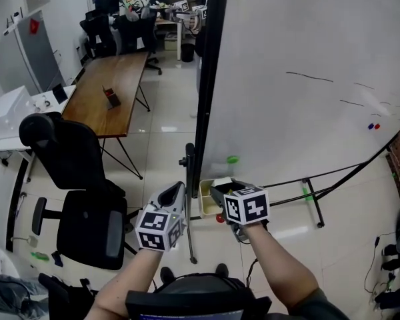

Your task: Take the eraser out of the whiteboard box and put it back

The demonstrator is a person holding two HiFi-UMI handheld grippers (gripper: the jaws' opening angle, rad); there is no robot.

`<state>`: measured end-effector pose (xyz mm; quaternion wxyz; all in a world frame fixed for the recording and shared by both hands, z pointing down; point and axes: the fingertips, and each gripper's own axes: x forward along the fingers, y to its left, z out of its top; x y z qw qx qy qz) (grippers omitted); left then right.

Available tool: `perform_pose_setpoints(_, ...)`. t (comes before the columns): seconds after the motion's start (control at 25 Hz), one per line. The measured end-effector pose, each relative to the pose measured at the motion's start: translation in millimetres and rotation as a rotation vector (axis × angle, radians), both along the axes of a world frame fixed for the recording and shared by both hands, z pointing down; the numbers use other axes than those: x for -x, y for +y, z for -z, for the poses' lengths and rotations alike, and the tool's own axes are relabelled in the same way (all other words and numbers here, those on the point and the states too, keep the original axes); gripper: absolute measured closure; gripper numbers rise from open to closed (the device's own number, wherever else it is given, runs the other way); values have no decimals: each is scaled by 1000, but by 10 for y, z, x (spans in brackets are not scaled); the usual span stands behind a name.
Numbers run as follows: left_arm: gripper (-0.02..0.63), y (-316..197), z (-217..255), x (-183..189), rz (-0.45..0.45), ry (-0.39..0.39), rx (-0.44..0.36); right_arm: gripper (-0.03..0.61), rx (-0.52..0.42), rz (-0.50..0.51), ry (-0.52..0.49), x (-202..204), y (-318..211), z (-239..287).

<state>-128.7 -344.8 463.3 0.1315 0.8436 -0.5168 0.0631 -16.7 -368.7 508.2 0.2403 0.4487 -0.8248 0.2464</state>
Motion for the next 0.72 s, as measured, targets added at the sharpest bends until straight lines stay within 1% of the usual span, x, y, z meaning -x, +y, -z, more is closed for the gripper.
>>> perform_pose_setpoints(0.16,580,26,-30,-31,3,0,4,303,47,19,53,13,29,-102)
perform_pose_setpoints(0.32,580,54,-32,-92,-13,5,6,311,168,36,47,52,33,-152)
perform_pose_setpoints(0.4,580,76,-26,-87,-11,13,5,313,210,41,61,75,43,-177)
perform_pose_setpoints(0.72,580,138,-4,-94,-19,12,2,313,290,32,104,86,40,-213)
